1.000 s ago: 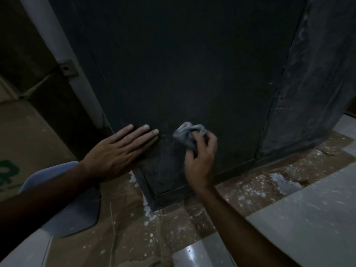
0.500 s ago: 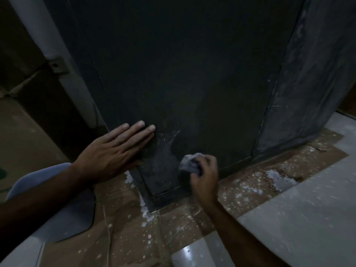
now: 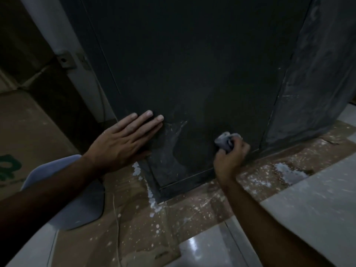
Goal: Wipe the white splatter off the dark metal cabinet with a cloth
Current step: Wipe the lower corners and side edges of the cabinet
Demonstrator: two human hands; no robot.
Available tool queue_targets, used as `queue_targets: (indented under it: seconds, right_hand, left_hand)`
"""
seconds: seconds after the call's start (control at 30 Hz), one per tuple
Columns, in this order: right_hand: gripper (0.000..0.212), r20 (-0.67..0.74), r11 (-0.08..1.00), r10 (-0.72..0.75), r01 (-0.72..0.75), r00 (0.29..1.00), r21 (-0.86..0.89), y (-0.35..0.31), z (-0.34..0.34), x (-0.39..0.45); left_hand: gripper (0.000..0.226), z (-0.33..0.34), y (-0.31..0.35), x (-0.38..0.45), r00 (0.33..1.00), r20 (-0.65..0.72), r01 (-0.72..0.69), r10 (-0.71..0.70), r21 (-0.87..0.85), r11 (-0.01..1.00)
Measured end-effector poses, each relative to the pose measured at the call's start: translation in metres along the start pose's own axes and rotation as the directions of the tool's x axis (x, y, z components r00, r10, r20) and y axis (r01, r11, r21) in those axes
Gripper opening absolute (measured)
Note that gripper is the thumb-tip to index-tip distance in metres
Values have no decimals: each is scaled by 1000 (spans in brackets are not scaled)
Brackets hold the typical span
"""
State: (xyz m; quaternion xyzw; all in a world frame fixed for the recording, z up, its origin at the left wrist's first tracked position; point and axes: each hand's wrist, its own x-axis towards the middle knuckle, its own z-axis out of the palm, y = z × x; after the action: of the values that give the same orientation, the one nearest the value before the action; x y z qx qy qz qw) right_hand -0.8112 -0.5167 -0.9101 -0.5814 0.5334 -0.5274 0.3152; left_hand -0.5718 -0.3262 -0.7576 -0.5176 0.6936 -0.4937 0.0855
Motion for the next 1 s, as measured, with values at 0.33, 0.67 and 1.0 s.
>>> queue_targets:
  seconds: [0.33, 0.67, 1.0]
  right_hand:
    - [43, 202, 999, -8, -1, 979, 48, 16, 10, -48]
    - [31, 208, 981, 180, -161, 961, -108, 62, 9, -45]
    - [37, 231, 949, 271, -299, 935, 100, 56, 23, -60]
  left_hand:
    - [74, -1, 0, 0, 1000, -14, 6, -6, -19, 1000]
    - [80, 2, 0, -1, 1000, -9, 0, 0, 10, 1000]
    - [79, 4, 1, -1, 999, -37, 11, -10, 18, 1000]
